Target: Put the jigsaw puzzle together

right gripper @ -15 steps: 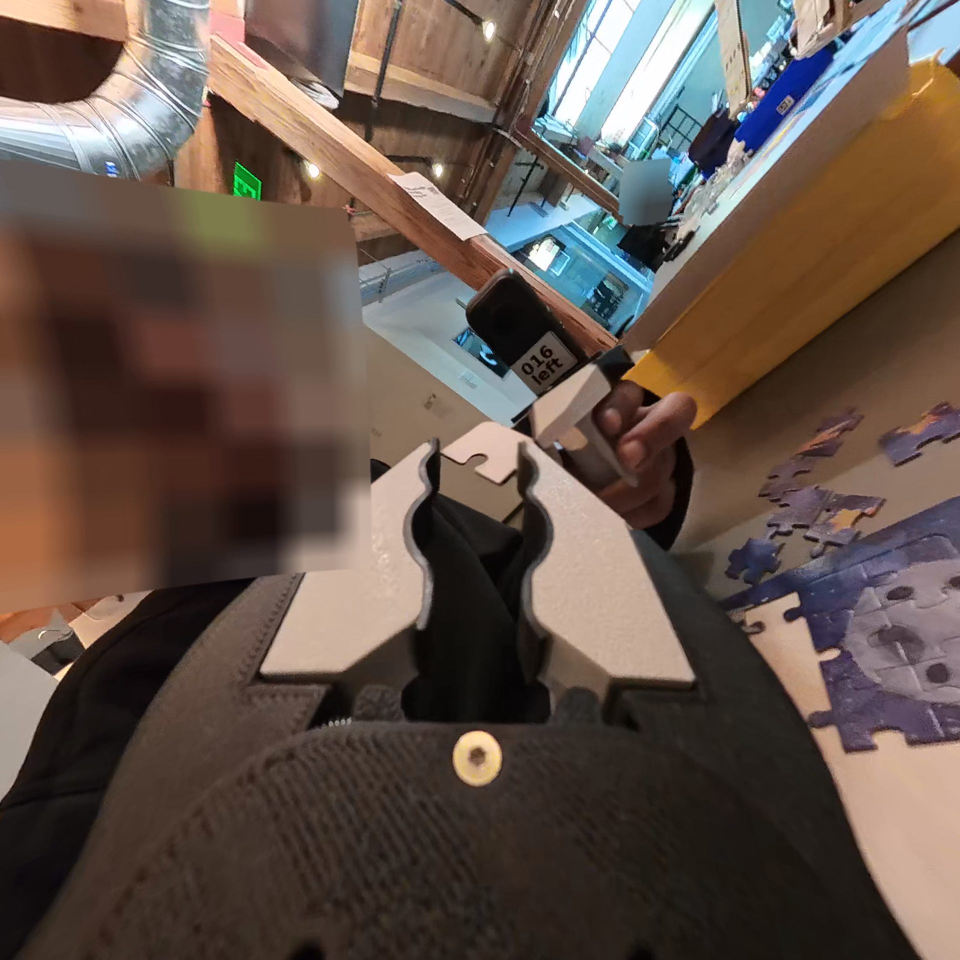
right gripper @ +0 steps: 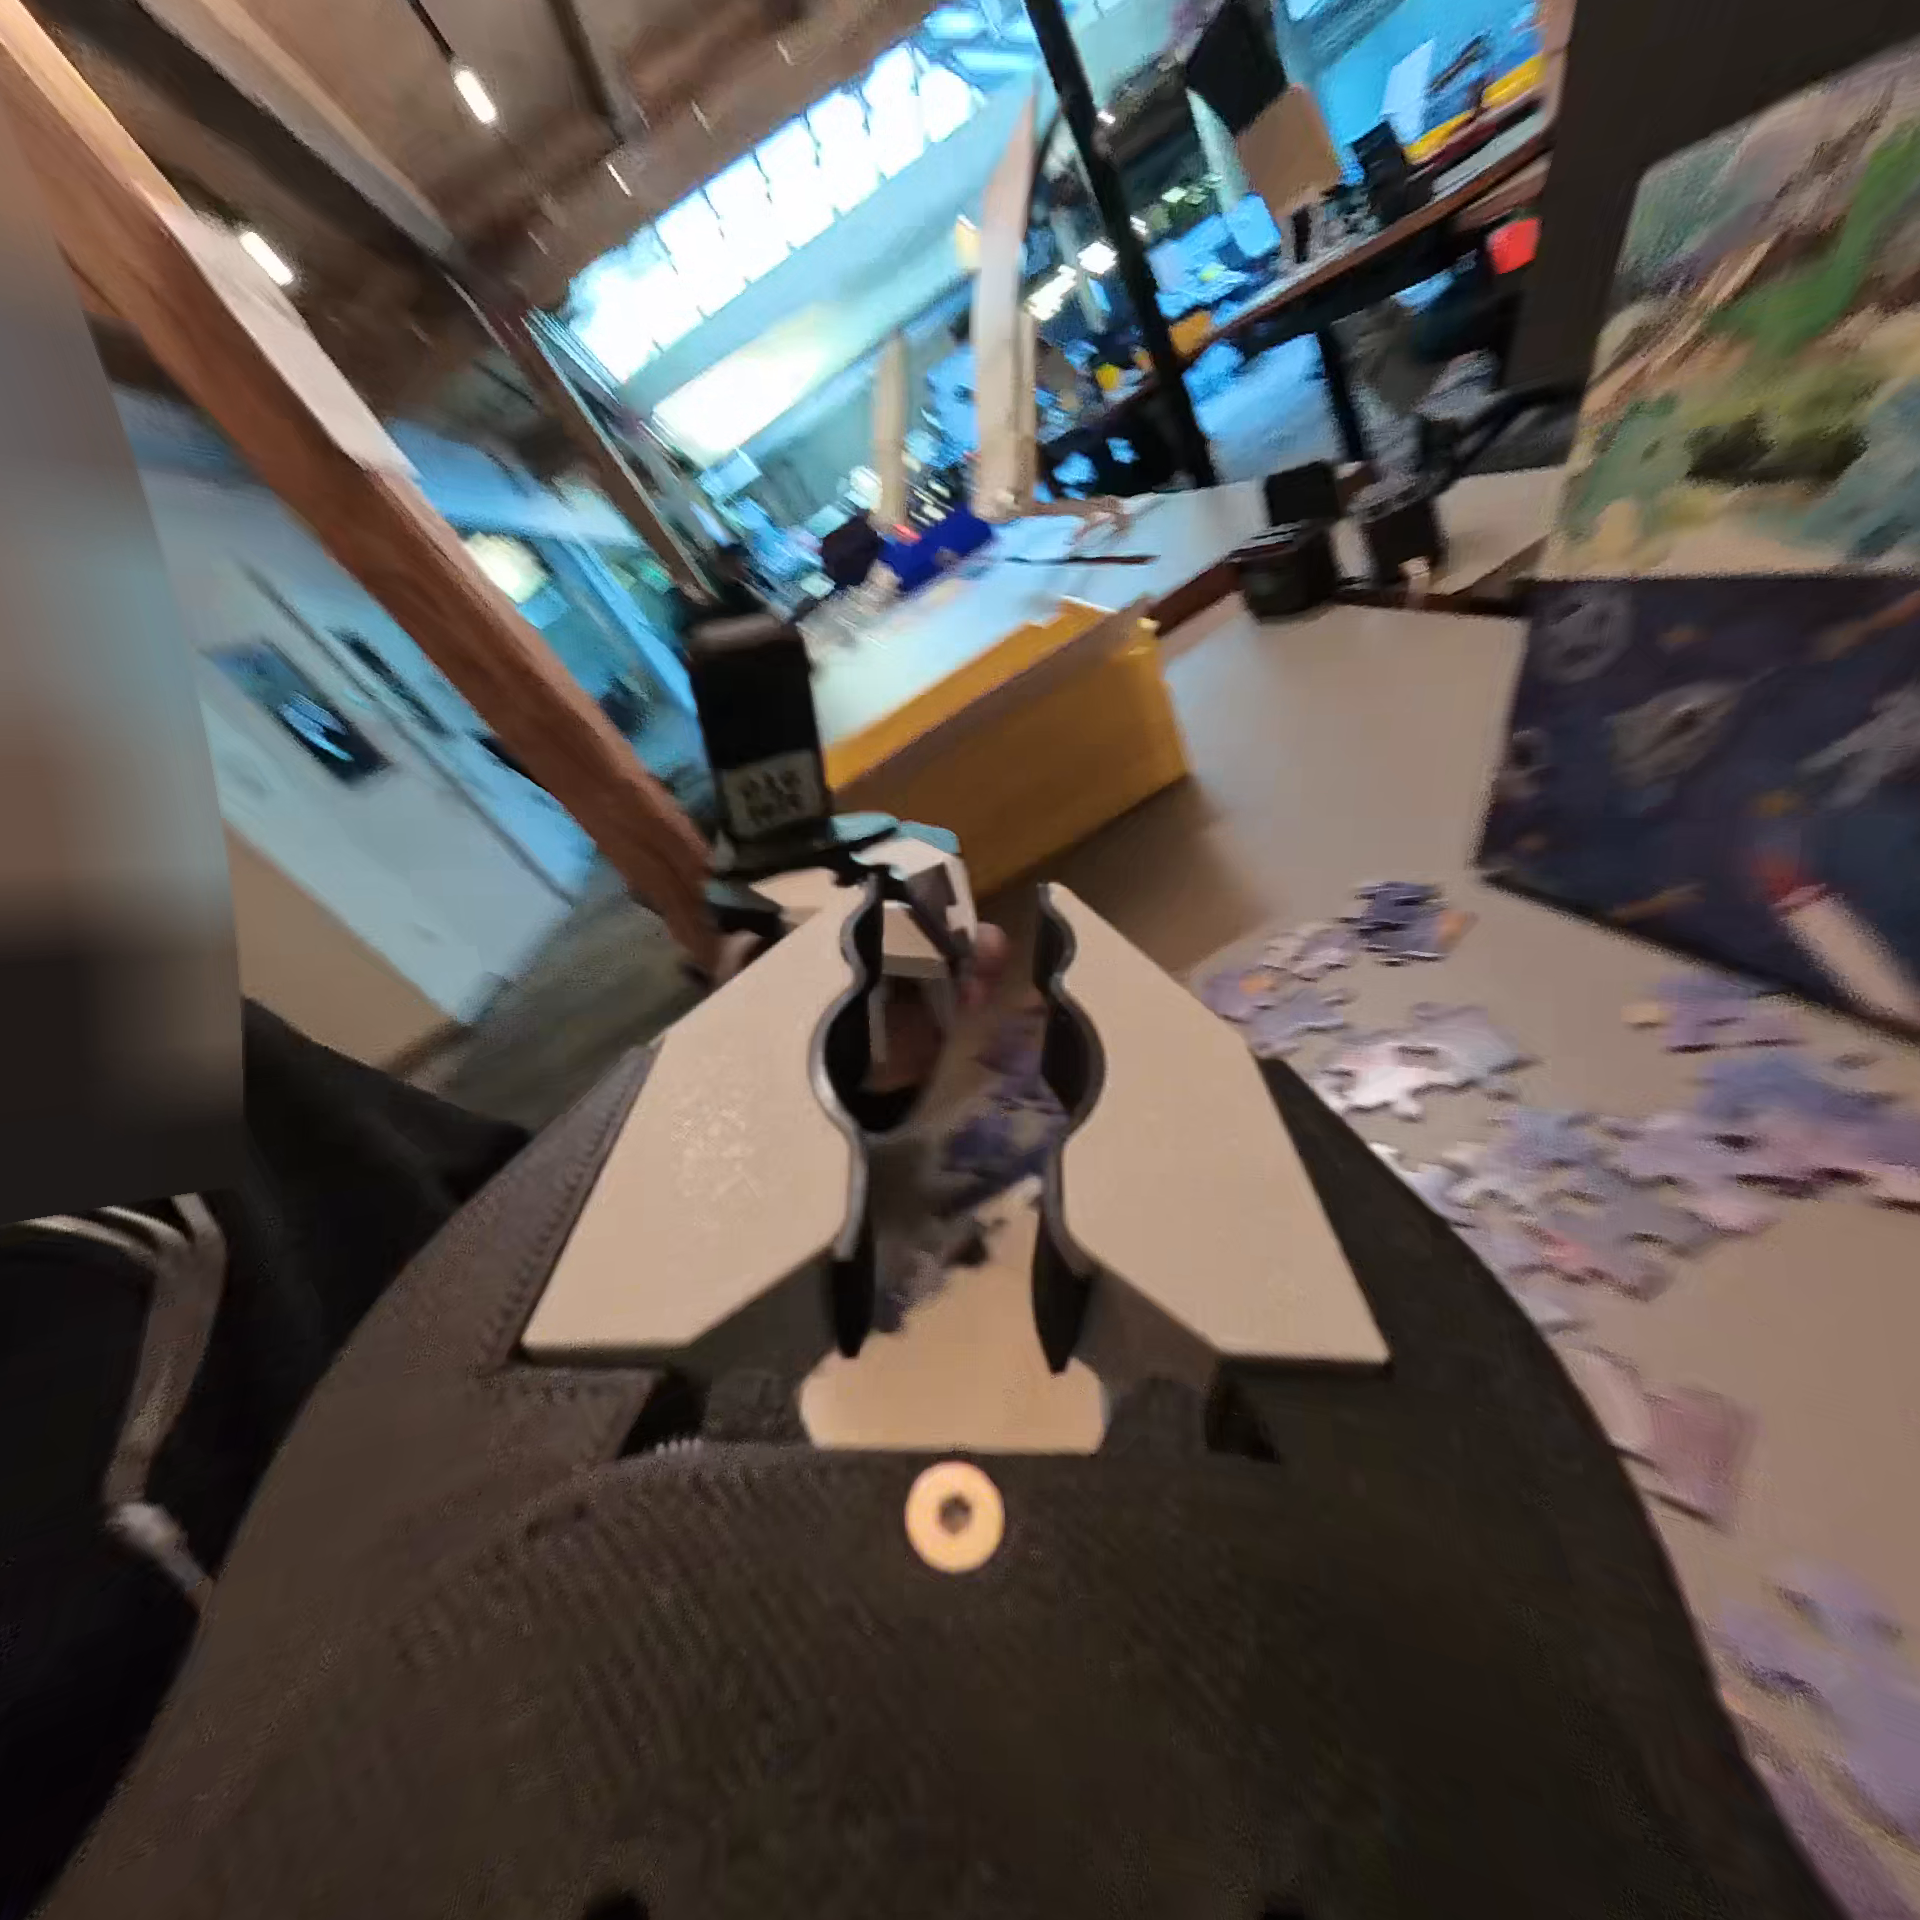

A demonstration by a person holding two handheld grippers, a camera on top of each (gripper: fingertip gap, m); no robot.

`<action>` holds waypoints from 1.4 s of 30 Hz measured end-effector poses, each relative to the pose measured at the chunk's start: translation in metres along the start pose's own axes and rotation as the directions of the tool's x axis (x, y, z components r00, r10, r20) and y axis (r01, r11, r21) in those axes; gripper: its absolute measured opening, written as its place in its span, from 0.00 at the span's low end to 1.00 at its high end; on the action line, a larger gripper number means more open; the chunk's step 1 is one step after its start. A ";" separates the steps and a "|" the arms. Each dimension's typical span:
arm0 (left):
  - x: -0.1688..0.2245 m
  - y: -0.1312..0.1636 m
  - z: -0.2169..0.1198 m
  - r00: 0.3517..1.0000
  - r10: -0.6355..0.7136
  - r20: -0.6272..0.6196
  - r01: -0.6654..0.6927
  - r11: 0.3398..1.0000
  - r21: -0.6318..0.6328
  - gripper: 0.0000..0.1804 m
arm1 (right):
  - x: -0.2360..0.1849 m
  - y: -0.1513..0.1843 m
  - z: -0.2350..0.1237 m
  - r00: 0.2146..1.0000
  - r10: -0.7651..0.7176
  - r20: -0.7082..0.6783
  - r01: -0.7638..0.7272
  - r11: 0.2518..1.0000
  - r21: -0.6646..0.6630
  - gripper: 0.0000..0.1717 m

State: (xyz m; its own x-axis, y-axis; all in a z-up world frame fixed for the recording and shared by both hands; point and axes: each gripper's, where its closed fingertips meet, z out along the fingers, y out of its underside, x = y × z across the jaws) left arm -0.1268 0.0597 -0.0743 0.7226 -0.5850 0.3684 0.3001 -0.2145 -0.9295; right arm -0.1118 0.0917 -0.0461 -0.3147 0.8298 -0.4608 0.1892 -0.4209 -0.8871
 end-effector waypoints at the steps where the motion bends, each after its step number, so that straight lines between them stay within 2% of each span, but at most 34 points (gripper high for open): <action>1: 0.002 0.004 0.001 1.000 -0.001 -0.012 0.001 1.000 -0.021 0.00 | 0.000 0.004 0.000 0.995 -0.091 -0.050 0.089 0.995 -0.049 0.15; 3: 0.006 0.014 0.006 0.999 0.002 -0.035 -0.005 0.997 -0.078 0.00 | -0.003 0.014 0.005 0.966 -0.241 -0.098 0.224 0.962 -0.159 0.16; 5: 0.011 0.022 0.010 0.998 0.014 -0.057 -0.020 0.992 -0.123 0.00 | -0.006 0.027 0.011 0.951 -0.295 -0.092 0.266 0.932 -0.246 0.19; 7: 0.016 0.027 0.013 0.997 0.014 -0.082 -0.025 0.990 -0.141 0.00 | -0.008 0.039 0.017 0.959 -0.277 -0.057 0.247 0.919 -0.307 0.21; 9: 0.022 0.032 0.015 0.993 -0.001 -0.118 -0.019 0.985 -0.172 0.00 | -0.010 0.048 0.020 0.968 -0.250 -0.027 0.227 0.915 -0.332 0.18; 11: 0.025 0.038 0.015 0.991 -0.009 -0.135 -0.018 0.979 -0.201 0.00 | -0.013 0.052 0.020 0.974 -0.224 0.001 0.211 0.916 -0.341 0.07; 14: 0.023 0.034 0.016 0.991 -0.024 -0.129 -0.001 0.982 -0.187 0.02 | -0.015 0.050 0.016 0.987 -0.162 0.005 0.155 0.936 -0.317 0.01; 18: 0.023 0.025 0.014 0.989 -0.055 -0.139 0.035 0.989 -0.143 0.01 | -0.013 0.048 0.007 0.997 -0.080 -0.018 0.072 0.957 -0.280 0.01; 22: 0.017 0.026 0.016 0.991 -0.072 -0.110 0.055 0.988 -0.145 0.02 | -0.008 0.061 -0.002 0.997 -0.055 -0.048 0.037 0.948 -0.318 0.00; 25: 0.005 0.019 0.013 0.996 -0.073 -0.047 0.068 0.993 -0.100 0.00 | 0.005 0.061 -0.019 0.992 -0.034 -0.121 -0.002 0.958 -0.286 0.00; 27: 0.001 0.014 0.009 0.997 -0.077 -0.031 0.075 0.995 -0.071 0.01 | 0.026 0.062 -0.040 0.974 0.016 -0.227 -0.073 0.968 -0.242 0.00; 30: -0.008 0.006 0.005 0.996 -0.092 0.002 0.092 0.996 -0.023 0.01 | 0.076 0.075 -0.090 0.874 0.164 -0.456 -0.246 0.961 -0.126 0.00; 33: -0.012 0.005 0.004 0.995 -0.092 0.026 0.092 0.996 -0.010 0.02 | 0.104 0.085 -0.129 0.778 0.386 -0.496 -0.397 0.914 0.087 0.00; 34: -0.013 0.005 0.004 0.996 -0.085 0.030 0.086 0.996 -0.015 0.02 | 0.109 0.090 -0.136 0.758 0.420 -0.499 -0.419 0.900 0.120 0.00; 38: -0.010 0.014 0.010 0.999 -0.031 0.041 0.033 0.997 -0.065 0.03 | 0.115 0.108 -0.141 0.726 0.421 -0.543 -0.438 0.893 0.107 0.00; 42: -0.007 0.025 0.016 0.999 0.002 0.036 0.002 0.993 -0.122 0.03 | 0.119 0.116 -0.138 0.714 0.354 -0.604 -0.416 0.909 0.041 0.00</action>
State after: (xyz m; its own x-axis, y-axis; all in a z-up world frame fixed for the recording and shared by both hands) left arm -0.1143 0.0706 -0.0997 0.7452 -0.5567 0.3671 0.2240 -0.3095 -0.9241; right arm 0.0006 0.1921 -0.2002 0.4043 0.6648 -0.6282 0.2642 -0.7424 -0.6156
